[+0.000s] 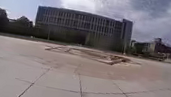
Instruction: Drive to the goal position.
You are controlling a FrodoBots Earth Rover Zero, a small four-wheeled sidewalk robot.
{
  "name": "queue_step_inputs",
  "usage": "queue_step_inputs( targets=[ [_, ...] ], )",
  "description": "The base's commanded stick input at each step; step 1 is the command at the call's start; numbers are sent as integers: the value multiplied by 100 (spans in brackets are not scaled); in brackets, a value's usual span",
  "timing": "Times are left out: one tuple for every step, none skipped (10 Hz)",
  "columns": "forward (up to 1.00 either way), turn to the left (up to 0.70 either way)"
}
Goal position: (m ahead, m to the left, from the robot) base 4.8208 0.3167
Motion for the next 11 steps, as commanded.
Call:
queue_step_inputs(
  targets=[
    [70, 2],
    [70, 3],
    [70, 2],
    [70, 2],
    [70, 3],
    [70, 3],
    [70, 4],
    [70, 17],
    [70, 35],
    [70, 29],
    [70, 2]
  ],
)
